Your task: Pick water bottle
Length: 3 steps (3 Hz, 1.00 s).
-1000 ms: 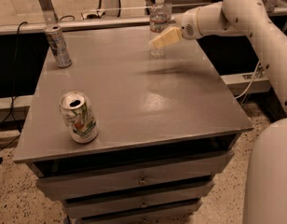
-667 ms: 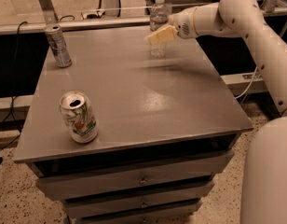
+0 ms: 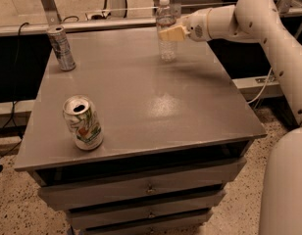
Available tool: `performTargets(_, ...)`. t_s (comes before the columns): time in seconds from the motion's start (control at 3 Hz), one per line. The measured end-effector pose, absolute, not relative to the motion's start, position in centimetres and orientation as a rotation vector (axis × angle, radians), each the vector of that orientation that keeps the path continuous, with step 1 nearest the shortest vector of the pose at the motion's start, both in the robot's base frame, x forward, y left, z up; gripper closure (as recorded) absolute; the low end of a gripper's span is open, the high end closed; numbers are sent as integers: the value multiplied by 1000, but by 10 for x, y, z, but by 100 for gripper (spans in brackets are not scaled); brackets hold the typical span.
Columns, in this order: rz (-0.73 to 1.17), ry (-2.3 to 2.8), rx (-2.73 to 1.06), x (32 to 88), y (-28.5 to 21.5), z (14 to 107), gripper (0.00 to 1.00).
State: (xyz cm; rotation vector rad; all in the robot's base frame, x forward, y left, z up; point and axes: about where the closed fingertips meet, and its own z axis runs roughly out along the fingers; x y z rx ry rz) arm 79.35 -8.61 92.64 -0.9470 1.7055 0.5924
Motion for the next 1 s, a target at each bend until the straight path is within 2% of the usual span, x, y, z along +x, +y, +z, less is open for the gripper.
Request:
performTargets(0.33,637,1647,-974,770,-85,957,88)
performTargets(0.67,731,1586,-1002,730,-80,994,100)
performTargets(1.0,747,1580,-1008,726,-78,997,100)
